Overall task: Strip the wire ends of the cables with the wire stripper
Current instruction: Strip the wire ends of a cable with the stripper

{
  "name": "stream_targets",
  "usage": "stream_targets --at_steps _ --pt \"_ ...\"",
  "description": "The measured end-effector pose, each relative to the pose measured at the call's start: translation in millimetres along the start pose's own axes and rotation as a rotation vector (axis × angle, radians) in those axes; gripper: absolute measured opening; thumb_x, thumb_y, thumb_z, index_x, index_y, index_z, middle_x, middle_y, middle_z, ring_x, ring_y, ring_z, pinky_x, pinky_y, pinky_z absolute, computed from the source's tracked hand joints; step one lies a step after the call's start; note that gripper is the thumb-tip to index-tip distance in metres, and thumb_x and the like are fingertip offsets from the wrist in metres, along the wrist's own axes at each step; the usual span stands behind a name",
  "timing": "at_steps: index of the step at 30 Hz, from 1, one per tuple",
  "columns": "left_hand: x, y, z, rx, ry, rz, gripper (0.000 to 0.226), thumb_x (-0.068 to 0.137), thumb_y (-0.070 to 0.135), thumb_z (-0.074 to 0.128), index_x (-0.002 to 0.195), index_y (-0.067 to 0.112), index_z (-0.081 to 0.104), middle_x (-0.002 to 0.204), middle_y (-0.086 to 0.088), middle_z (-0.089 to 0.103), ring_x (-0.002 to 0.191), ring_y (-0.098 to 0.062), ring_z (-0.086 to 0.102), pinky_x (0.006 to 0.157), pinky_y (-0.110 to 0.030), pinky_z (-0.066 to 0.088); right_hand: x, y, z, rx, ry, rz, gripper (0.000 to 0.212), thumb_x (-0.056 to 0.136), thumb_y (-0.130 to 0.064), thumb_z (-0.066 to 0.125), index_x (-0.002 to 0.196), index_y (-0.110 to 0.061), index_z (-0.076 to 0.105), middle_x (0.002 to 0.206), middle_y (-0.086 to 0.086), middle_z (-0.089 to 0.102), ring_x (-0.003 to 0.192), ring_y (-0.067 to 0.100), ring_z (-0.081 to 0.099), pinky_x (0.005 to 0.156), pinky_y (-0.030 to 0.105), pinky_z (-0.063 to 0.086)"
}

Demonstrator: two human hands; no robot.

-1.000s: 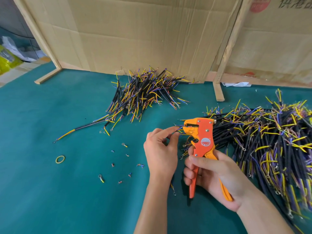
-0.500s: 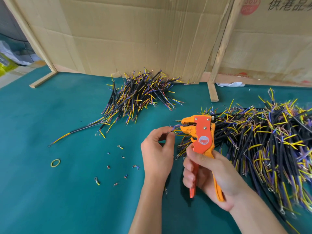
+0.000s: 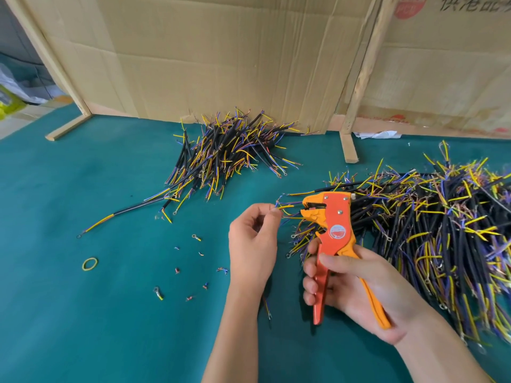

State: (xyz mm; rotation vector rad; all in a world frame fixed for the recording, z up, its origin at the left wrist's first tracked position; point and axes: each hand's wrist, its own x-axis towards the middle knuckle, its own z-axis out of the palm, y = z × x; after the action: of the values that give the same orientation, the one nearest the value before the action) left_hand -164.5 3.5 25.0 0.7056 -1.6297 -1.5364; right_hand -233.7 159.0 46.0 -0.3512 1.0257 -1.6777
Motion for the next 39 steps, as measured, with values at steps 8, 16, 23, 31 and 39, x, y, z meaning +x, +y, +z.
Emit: stream_targets --at_steps 8,16,23,31,39 --pt "-1.0 0.7 -0.1 -0.003 0.037 0.004 0.018 0.074 0.024 0.055 0.064 0.011 0.063 0.055 0.012 0.048 0.055 -0.008 0.039 0.051 -0.021 0.033 -1.8 6.1 7.2 -0.041 -0.072 0.048 0.035 0.076 -0.008 0.081 0.108 -0.003 0.070 0.090 0.025 0.059 0.074 0.037 0.058 0.070 0.049 0.054" --pt "-1.4 2.2 -1.7 -0.078 0.011 -0.026 0.015 0.072 0.019 0.062 0.059 0.020 0.070 0.067 0.004 0.070 0.056 -0.001 0.051 0.058 -0.016 0.040 -1.4 7.8 6.2 -0.001 -0.089 0.017 0.040 0.077 -0.008 0.081 0.113 -0.002 0.067 0.091 0.025 0.058 0.075 0.038 0.057 0.071 0.050 0.053" --pt "-0.4 -0.5 -1.4 -0.061 -0.069 -0.023 0.014 0.090 0.010 0.070 0.076 0.014 0.074 0.068 0.007 0.067 0.062 -0.005 0.054 0.063 -0.017 0.045 2.8 10.6 3.8 0.063 -0.047 -0.034 0.042 0.075 -0.009 0.079 0.114 0.000 0.067 0.093 0.024 0.059 0.075 0.037 0.058 0.070 0.049 0.054" --pt "-0.5 -4.3 0.1 0.067 -0.193 0.071 0.013 0.092 0.007 0.068 0.083 0.016 0.068 0.072 0.011 0.065 0.066 -0.009 0.055 0.069 -0.025 0.046 7.3 9.3 -0.5 0.080 0.024 -0.240 0.055 0.073 -0.011 0.081 0.125 0.001 0.066 0.120 0.023 0.063 0.081 0.035 0.063 0.074 0.047 0.054" --pt "-0.8 -6.1 1.2 0.070 -0.255 0.034 0.009 0.087 0.015 0.070 0.080 0.020 0.069 0.073 -0.004 0.071 0.060 -0.014 0.061 0.067 -0.034 0.051 6.4 6.5 0.3 0.005 0.026 -0.218 0.054 0.077 -0.009 0.075 0.131 -0.003 0.066 0.099 0.024 0.051 0.082 0.033 0.064 0.074 0.045 0.054"
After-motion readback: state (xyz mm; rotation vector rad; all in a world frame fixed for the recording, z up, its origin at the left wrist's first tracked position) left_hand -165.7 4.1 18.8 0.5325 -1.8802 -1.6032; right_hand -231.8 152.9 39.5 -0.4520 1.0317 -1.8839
